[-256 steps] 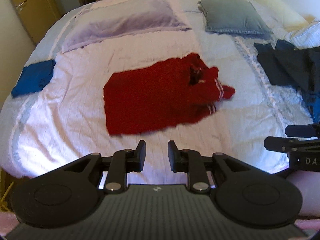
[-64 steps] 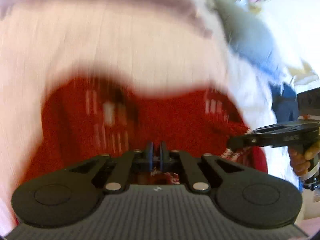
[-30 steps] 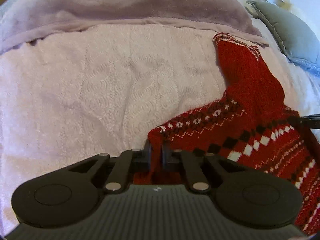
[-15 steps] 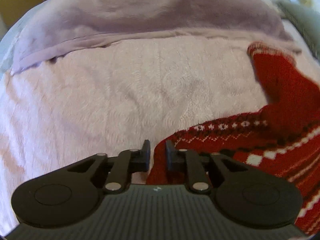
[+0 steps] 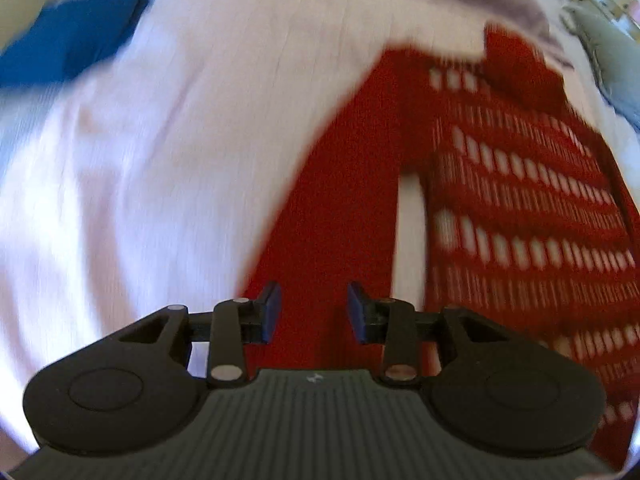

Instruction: Fold clothes

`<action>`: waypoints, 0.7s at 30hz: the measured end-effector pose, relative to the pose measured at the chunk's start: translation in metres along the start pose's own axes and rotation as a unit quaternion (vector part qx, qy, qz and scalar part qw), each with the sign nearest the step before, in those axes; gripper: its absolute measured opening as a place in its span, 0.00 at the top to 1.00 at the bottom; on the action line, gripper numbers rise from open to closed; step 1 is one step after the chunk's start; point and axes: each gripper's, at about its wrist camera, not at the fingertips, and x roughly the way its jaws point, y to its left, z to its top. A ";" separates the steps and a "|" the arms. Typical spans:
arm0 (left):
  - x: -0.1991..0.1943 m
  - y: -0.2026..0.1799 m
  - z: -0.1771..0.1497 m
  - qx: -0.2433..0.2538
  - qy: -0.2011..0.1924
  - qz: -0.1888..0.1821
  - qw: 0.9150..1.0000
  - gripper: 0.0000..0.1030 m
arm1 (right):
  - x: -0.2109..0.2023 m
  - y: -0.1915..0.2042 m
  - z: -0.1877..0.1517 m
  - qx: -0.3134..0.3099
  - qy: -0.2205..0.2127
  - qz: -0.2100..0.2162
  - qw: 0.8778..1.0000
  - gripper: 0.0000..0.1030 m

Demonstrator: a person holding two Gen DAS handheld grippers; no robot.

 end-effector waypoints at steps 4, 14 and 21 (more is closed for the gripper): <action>-0.008 -0.014 -0.057 0.040 0.025 0.015 0.999 0.69 | 0.001 -0.006 -0.020 0.046 0.024 0.013 0.999 0.33; -0.009 -0.007 -0.064 0.084 -0.022 0.003 0.996 0.96 | -0.022 0.016 -0.037 0.004 -0.003 -0.013 1.000 0.33; -0.058 0.146 0.003 -0.054 -0.131 0.064 0.988 0.96 | -0.045 0.024 -0.084 0.045 -0.013 -0.044 0.998 0.33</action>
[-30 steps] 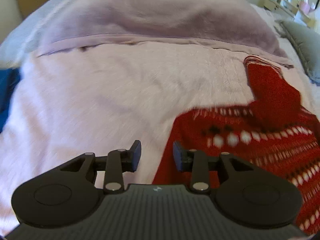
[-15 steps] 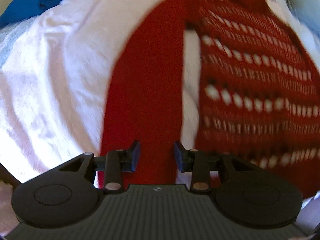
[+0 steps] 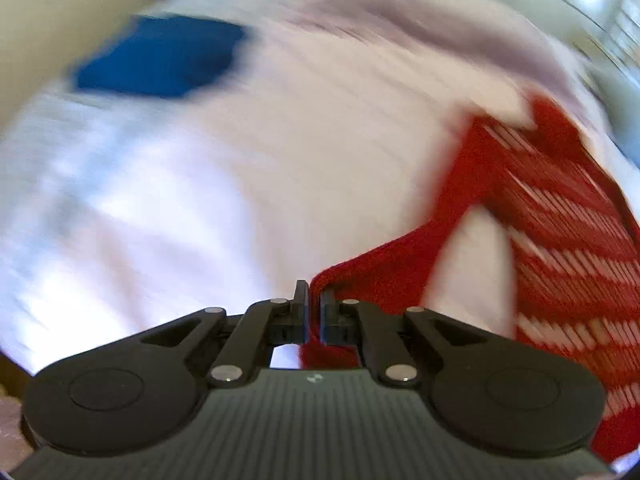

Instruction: Fold clothes

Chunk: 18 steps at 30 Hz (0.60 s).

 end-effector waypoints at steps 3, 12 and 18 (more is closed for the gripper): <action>0.009 0.060 0.037 -0.051 -0.015 0.073 0.996 0.93 | -0.016 0.007 -0.024 -0.006 0.000 -0.006 1.000 0.33; 0.008 0.059 0.008 -0.085 0.028 0.076 0.993 0.90 | -0.069 0.002 -0.074 -0.055 -0.020 -0.036 0.998 0.33; 0.007 -0.036 -0.060 -0.074 0.110 -0.057 0.990 0.90 | -0.088 -0.008 -0.115 -0.136 0.002 -0.033 0.990 0.33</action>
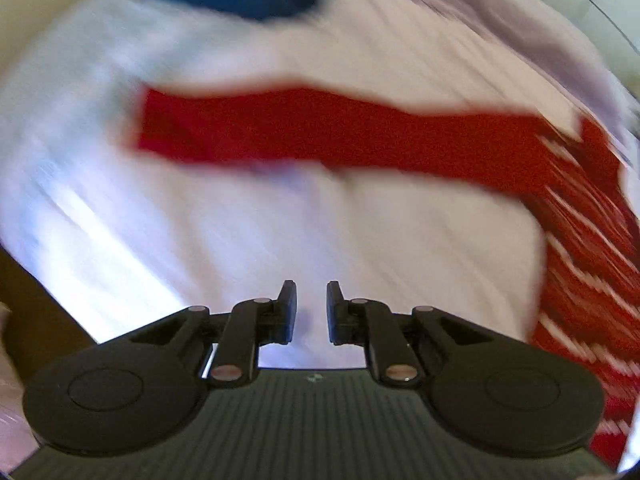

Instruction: Fold clothes

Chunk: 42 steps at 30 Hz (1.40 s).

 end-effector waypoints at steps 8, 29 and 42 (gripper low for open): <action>0.008 -0.106 -0.066 0.057 0.027 -0.060 0.996 0.90 | 0.038 -0.021 -0.035 -0.098 0.024 0.032 0.994 0.56; -0.005 -0.222 -0.115 0.102 0.011 -0.037 0.994 0.89 | -0.028 -0.357 0.114 0.355 -0.098 0.004 0.930 0.56; -0.013 -0.176 -0.120 0.090 0.026 0.010 0.996 0.78 | 0.035 -0.184 0.011 0.136 0.045 0.187 0.972 0.48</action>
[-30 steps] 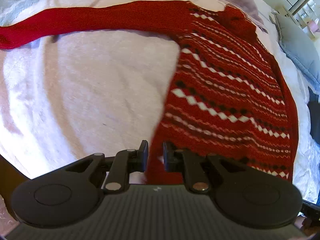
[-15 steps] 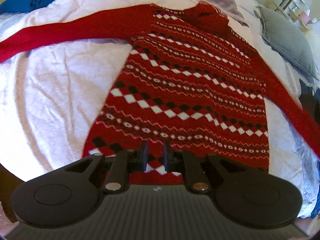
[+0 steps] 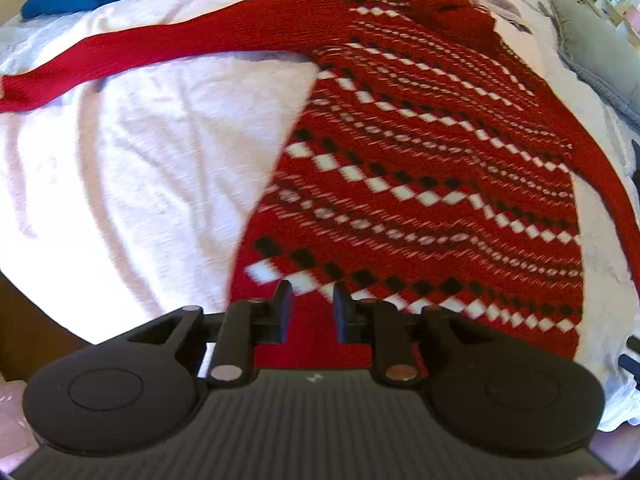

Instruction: Fold clothes

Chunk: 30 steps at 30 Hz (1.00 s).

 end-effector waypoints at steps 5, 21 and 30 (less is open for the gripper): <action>0.002 0.037 -0.008 -0.017 0.016 -0.007 1.000 0.72 | 0.018 0.018 -0.044 0.028 0.023 0.040 0.999 0.48; 0.008 0.089 -0.014 0.003 -0.026 -0.133 0.991 0.95 | 0.014 0.052 -0.124 0.074 -0.028 -0.012 0.997 0.48; 0.011 0.147 0.025 -0.011 -0.045 -0.081 0.996 0.94 | 0.037 0.130 -0.160 -0.169 -0.037 -0.041 0.984 0.48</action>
